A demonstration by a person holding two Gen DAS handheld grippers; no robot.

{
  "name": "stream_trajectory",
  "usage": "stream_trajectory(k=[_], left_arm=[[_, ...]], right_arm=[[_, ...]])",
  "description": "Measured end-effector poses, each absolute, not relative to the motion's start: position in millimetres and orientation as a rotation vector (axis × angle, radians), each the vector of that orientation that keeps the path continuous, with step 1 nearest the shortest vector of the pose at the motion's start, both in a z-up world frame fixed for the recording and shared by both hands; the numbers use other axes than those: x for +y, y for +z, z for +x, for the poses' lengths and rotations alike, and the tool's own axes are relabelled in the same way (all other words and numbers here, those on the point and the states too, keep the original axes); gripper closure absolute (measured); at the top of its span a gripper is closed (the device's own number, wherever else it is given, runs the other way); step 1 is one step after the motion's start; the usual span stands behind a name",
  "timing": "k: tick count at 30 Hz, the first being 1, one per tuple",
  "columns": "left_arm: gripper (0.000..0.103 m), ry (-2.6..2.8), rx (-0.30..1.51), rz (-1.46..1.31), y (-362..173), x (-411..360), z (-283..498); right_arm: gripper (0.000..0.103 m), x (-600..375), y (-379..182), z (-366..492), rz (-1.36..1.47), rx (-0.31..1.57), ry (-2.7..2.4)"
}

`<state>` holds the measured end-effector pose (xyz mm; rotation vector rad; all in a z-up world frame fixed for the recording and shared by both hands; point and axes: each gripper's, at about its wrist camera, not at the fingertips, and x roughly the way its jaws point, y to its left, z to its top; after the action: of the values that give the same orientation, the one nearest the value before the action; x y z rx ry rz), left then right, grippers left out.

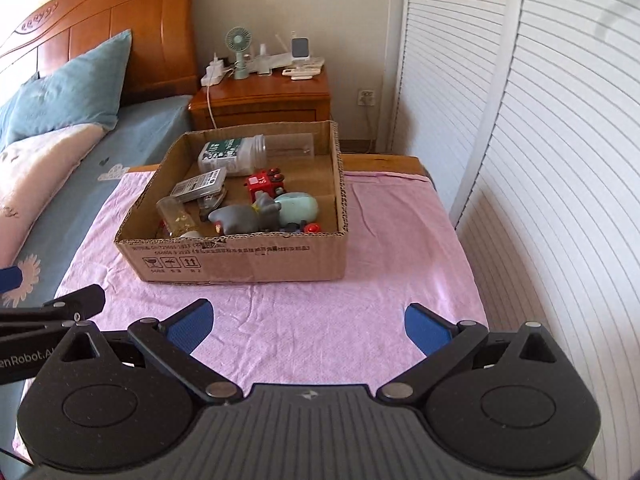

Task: Organize rigid objects

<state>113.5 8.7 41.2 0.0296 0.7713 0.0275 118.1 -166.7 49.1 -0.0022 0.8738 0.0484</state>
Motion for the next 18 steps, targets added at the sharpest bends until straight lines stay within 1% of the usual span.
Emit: stream_trajectory(k=[18], left_arm=[[0.004, 0.005, 0.787, 0.004, 43.9, 5.6, 115.4]], right_arm=[[0.0, -168.5, 49.4, 116.2, 0.011, 0.872, 0.044]])
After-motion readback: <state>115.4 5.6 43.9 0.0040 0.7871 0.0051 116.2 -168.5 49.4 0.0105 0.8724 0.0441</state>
